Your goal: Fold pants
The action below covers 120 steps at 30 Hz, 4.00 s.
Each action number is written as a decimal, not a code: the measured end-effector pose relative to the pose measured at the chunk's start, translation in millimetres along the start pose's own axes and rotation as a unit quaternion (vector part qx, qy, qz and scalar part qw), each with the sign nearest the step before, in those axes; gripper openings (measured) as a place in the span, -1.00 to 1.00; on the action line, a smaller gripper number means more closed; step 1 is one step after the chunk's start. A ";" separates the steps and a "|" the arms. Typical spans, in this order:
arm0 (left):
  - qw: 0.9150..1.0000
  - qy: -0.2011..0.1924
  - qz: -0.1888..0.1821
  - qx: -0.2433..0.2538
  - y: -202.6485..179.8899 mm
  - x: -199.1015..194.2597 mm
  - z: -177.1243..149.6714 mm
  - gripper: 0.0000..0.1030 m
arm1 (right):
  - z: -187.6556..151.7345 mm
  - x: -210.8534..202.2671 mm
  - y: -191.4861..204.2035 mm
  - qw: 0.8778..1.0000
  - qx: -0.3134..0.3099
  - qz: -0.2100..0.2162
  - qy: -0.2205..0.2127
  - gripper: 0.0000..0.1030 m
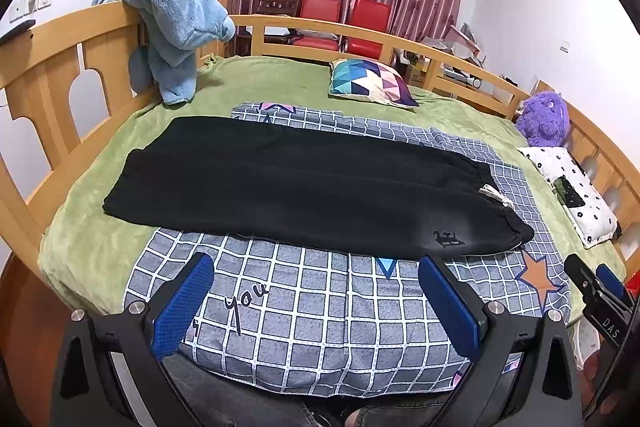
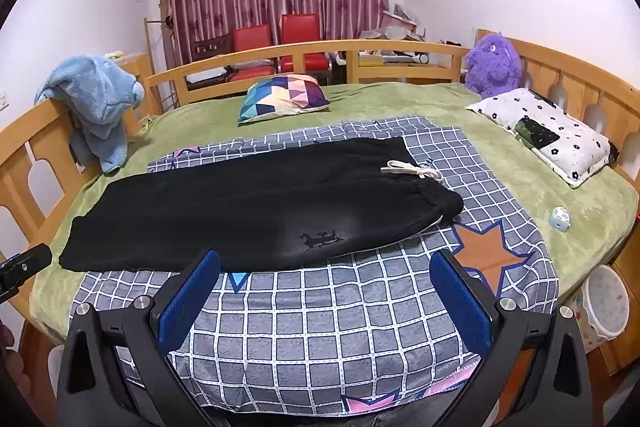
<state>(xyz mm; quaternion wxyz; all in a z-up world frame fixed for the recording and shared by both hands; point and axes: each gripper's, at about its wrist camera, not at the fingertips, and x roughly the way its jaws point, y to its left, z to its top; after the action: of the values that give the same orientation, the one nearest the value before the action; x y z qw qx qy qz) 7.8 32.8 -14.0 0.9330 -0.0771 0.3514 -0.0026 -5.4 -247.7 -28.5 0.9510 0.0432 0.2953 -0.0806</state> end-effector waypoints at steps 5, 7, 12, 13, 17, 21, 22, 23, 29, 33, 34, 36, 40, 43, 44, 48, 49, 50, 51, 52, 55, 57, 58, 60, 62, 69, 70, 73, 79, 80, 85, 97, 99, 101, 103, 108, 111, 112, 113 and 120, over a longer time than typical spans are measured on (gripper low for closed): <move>1.000 -0.001 -0.001 0.002 -1.6 -0.7 -0.4 1.00 | 0.8 -4.3 4.9 1.000 -0.007 0.003 -0.004 0.99; 1.000 0.000 -0.002 0.004 -3.2 -0.9 -0.5 1.00 | 0.8 -6.3 5.6 1.000 -0.008 0.004 -0.006 0.99; 1.000 -0.003 -0.002 0.004 -6.2 -4.2 -1.6 1.00 | 2.5 -9.0 5.0 1.000 -0.007 0.007 -0.009 0.99; 1.000 -0.004 -0.002 0.004 -6.7 -4.9 -1.5 1.00 | 2.5 -9.2 5.6 1.000 -0.007 0.007 -0.009 0.99; 1.000 -0.004 -0.003 0.005 -6.2 -5.0 -0.9 1.00 | 2.7 -10.1 5.3 1.000 -0.006 0.008 -0.008 0.99; 1.000 -0.005 -0.003 0.009 -6.5 -5.5 -0.4 1.00 | 3.5 -9.9 6.3 1.000 -0.007 0.008 -0.009 0.99; 1.000 -0.005 -0.003 0.009 -6.4 -5.3 -0.1 1.00 | 3.5 -9.8 7.4 1.000 -0.010 0.007 -0.008 0.99; 1.000 -0.005 -0.004 0.010 -6.4 -4.9 0.4 1.00 | 4.3 -8.7 7.4 1.000 -0.013 0.005 -0.007 0.99; 1.000 -0.003 -0.005 0.013 -6.0 -3.6 1.2 1.00 | 6.7 -4.5 8.1 1.000 -0.011 0.004 -0.001 0.99; 1.000 -0.002 -0.007 0.010 -7.1 -1.6 2.8 1.00 | 7.6 -3.8 11.2 1.000 -0.019 -0.001 -0.003 0.99; 1.000 -0.001 -0.008 0.010 -7.0 -0.7 3.8 1.00 | 7.8 -4.0 11.8 1.000 -0.021 -0.002 -0.004 0.99; 1.000 0.000 -0.010 0.010 -6.9 0.1 4.6 1.00 | 8.1 -5.7 12.3 1.000 -0.021 -0.002 -0.008 0.99; 1.000 0.002 -0.012 0.010 -6.4 3.5 5.9 1.00 | 7.9 -7.2 13.0 1.000 -0.026 0.000 -0.008 0.99; 1.000 -0.003 -0.012 0.012 -6.5 4.0 6.1 1.00 | 7.2 -8.0 14.3 1.000 -0.028 0.004 -0.011 0.99; 1.000 -0.005 -0.012 0.012 -6.2 4.1 5.7 1.00 | 6.2 -8.0 15.0 0.999 -0.029 0.006 -0.011 0.99; 1.000 -0.017 -0.005 0.011 -0.1 9.0 4.1 1.00 | 4.0 -3.4 15.8 0.999 -0.030 0.006 -0.016 0.99; 1.000 -0.016 0.001 0.008 3.0 14.1 4.9 1.00 | 3.2 -2.0 15.6 0.999 -0.028 0.006 -0.017 0.99; 1.000 -0.015 0.006 0.005 6.6 18.7 5.6 1.00 | 2.8 2.0 14.3 0.999 -0.026 0.007 -0.019 0.99; 1.000 -0.013 0.012 -0.001 11.2 26.4 6.7 1.00 | 2.2 5.8 13.2 0.999 -0.026 0.006 -0.021 0.99; 1.000 -0.010 0.022 -0.010 17.1 34.7 6.9 1.00 | 1.5 9.8 12.0 0.999 -0.027 0.004 -0.022 0.99; 0.999 -0.001 0.036 -0.033 37.5 61.3 5.8 1.00 | -3.5 32.2 8.1 0.999 -0.040 -0.006 -0.017 0.99; 0.998 0.019 0.037 -0.050 55.9 86.9 2.4 1.00 | -9.8 54.7 4.1 0.999 -0.050 -0.012 -0.007 0.99; 0.997 0.032 0.035 -0.060 65.0 99.2 0.3 0.98 | -13.4 68.5 -0.2 0.999 -0.049 -0.018 -0.003 0.99; 0.995 0.054 0.032 -0.082 86.1 123.6 -5.9 0.98 | -18.7 91.5 -9.0 0.999 -0.040 -0.015 0.015 0.95; 0.992 0.069 0.041 -0.099 106.6 144.3 -13.6 0.95 | -25.0 120.3 -21.5 0.999 -0.019 0.008 0.048 0.71; 0.984 0.105 0.040 -0.138 156.2 199.1 -32.0 0.86 | -40.4 196.1 -61.5 0.992 0.052 0.028 0.112 0.37; 0.982 0.107 0.038 -0.149 161.2 204.8 -34.0 0.85 | -41.9 203.2 -66.2 0.991 0.059 0.028 0.114 0.36; 0.979 0.105 0.019 -0.173 172.9 221.7 -36.6 0.85 | -43.9 226.1 -79.8 0.988 0.087 0.027 0.122 0.36; 0.974 0.101 -0.012 -0.200 180.6 259.6 -29.8 0.84 | -43.5 265.8 -95.2 0.977 0.152 0.055 0.140 0.35; 0.974 0.096 -0.016 -0.202 180.9 263.7 -27.9 0.84 | -44.4 272.9 -95.0 0.975 0.160 0.057 0.143 0.35; 0.970 0.082 -0.023 -0.227 188.9 284.9 -16.9 0.68 | -45.5 296.5 -92.9 0.970 0.178 0.072 0.147 0.35; 0.968 0.047 -0.022 -0.244 210.0 290.2 40.7 -0.77 | 4.3 300.5 -70.7 0.987 0.106 0.046 0.109 -0.62; 0.971 0.032 -0.030 -0.236 208.1 285.6 57.3 -0.77 | 20.3 296.1 -68.0 0.989 0.101 0.054 0.095 -0.64; 0.976 0.018 -0.025 -0.217 201.2 282.2 73.7 -0.77 | 42.5 296.2 -64.3 0.990 0.094 0.061 0.082 -0.65; 0.980 0.005 -0.015 -0.200 193.9 281.5 91.3 -0.77 | 56.3 294.9 -65.7 0.991 0.092 0.068 0.072 -0.66; 0.984 -0.025 0.002 -0.179 185.2 290.4 133.0 -0.77 | 98.2 315.8 -56.0 0.994 0.074 0.069 0.051 -0.66; 0.986 -0.039 0.016 -0.163 178.7 302.9 156.8 -0.77 | 114.9 332.7 -49.0 0.995 0.067 0.065 0.042 -0.67; 0.986 -0.043 0.020 -0.160 176.8 309.0 164.9 -0.77 | 121.9 339.9 -46.8 0.995 0.066 0.065 0.039 -0.67; 0.986 -0.045 0.023 -0.159 175.3 314.4 169.7 -0.77 | 127.0 346.1 -45.9 0.995 0.066 0.065 0.036 -0.67; 0.988 -0.047 0.045 -0.138 164.7 374.5 206.5 -0.78 | 156.5 400.0 -30.8 0.997 0.055 0.052 0.031 -0.67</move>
<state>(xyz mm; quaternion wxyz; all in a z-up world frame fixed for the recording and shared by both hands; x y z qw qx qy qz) 417.2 202.8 -130.4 0.9280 -0.1893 0.3077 0.0911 400.9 -349.4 -128.4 0.9405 0.1136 0.3171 -0.0460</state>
